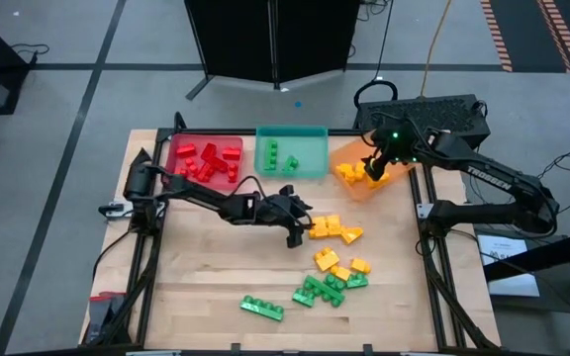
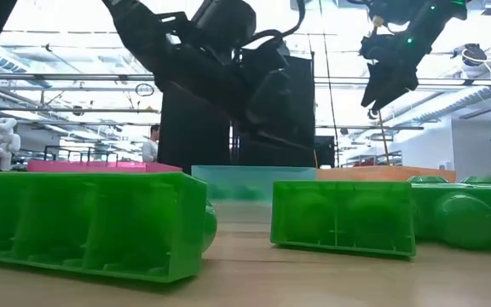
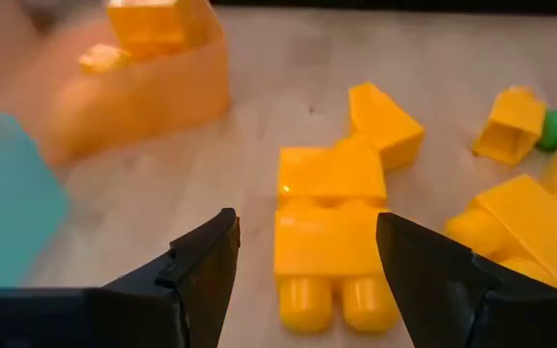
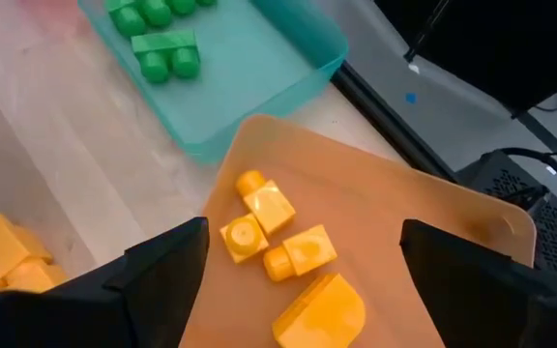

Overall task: Sort blocks
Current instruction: Put the yellow game piece into the orange bin

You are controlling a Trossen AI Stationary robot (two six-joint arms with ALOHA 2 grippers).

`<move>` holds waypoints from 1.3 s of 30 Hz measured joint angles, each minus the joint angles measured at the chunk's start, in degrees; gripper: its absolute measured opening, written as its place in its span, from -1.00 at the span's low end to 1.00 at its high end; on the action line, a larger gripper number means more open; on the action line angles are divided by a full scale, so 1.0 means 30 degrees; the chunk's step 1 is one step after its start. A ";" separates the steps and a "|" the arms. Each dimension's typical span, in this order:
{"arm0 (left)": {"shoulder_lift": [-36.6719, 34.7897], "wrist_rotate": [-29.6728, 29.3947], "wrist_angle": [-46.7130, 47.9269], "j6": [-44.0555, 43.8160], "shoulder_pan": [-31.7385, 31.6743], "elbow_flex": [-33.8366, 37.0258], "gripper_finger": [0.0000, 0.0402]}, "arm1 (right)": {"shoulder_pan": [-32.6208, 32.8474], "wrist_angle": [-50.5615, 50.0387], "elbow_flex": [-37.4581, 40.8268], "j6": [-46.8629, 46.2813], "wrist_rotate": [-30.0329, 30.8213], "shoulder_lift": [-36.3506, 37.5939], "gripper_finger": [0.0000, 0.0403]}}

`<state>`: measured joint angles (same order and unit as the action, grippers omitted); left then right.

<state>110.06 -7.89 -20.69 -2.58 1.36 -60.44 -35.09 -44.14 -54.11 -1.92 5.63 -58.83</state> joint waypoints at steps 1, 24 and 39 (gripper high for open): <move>0.0123 0.0198 0.0079 -0.0004 -0.0031 -0.0097 0.23 | 0.0000 -0.0008 0.0000 0.0087 -0.0007 -0.0014 0.67; 0.2469 -0.0304 0.7422 -0.4056 0.1168 -0.3340 0.23 | 0.0478 -0.0638 0.0000 0.0306 -0.0807 -0.0154 0.67; 0.0821 -0.2800 1.0473 -0.4495 0.1837 -0.3182 0.23 | 0.6450 0.0869 0.0000 0.3332 -0.3474 -0.2760 0.67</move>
<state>112.52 -16.29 10.72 -16.06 6.87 -69.98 -15.74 -41.53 -54.11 8.07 -4.80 -67.11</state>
